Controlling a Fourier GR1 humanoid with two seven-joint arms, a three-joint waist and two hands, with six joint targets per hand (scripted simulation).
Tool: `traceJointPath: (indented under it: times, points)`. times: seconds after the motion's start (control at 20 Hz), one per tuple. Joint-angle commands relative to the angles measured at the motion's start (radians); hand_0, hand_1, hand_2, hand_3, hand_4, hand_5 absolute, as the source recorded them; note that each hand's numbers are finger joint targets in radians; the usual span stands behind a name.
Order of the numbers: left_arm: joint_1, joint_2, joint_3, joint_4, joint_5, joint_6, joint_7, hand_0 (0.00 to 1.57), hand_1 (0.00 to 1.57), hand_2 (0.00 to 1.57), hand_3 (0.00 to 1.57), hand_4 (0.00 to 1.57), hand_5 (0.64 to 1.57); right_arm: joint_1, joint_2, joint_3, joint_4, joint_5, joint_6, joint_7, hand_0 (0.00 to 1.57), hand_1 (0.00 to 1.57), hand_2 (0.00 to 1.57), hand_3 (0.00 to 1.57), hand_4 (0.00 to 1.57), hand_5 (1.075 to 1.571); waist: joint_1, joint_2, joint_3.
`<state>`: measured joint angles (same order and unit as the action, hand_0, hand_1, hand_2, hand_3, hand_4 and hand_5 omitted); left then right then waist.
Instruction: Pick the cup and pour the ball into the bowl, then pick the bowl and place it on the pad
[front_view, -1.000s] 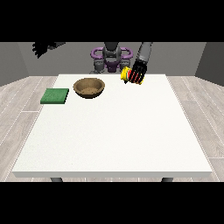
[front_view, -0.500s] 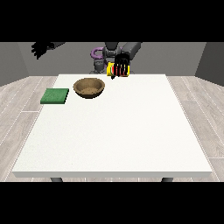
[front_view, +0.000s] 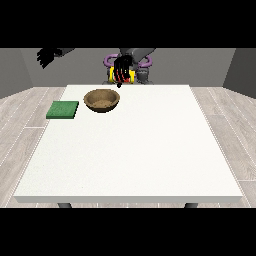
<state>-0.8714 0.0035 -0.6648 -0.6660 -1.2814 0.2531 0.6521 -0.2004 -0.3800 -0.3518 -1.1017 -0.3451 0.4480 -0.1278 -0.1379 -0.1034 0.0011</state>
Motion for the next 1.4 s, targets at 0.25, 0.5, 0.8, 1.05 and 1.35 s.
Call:
traceJointPath:
  times: [0.25, 0.5, 0.8, 1.05, 1.35]
  points:
    - [0.011, 0.009, -0.043, -0.183, -0.004, -0.168, -0.075, 0.0, 0.0, 1.18, 1.47, 0.91, 1.571, -0.006, 0.012, -0.01, 0.052, 0.036, -0.064, -0.023, 0.0, 0.0, 0.0, 0.0, 0.71, 1.569, 0.095, -0.002, -0.0009]
    - [0.101, 0.092, 0.123, -0.229, 0.13, 0.055, -0.124, 0.0, 0.0, 1.57, 1.19, 1.14, 1.557, 0.028, 0.037, 0.009, -0.001, 0.027, -0.044, -0.031, 0.0, 0.0, 0.0, 0.0, 0.71, 1.57, 0.074, 0.049, -0.0026]
    - [0.199, 0.006, 0.356, -0.433, 0.478, 0.286, -0.277, 0.97, 0.97, 0.93, 0.58, 1.24, 1.571, 0.02, 0.028, -0.011, 0.006, 0.002, -0.051, 0.002, 0.0, 0.0, 0.0, 0.0, 0.71, 1.57, 0.134, 0.135, -0.0131]
    - [0.197, -0.003, 0.515, -0.665, 0.9, 0.235, -0.363, 0.0, 0.0, 0.0, 0.0, 0.41, 1.497, 0.016, 0.08, 0.001, 0.013, 0.017, -0.095, -0.022, 0.0, 0.0, 0.0, 0.0, 0.7, 1.57, 0.188, 0.177, -0.0185]
    - [0.234, 0.121, 0.726, -0.78, 1.295, -0.107, -0.501, 0.0, 0.0, 0.0, 0.0, 0.21, 1.5, 0.029, 0.122, -0.033, -0.007, 0.018, -0.193, -0.047, 0.0, 0.0, 0.0, 0.0, 0.42, 1.57, 0.319, 0.221, -0.0102]
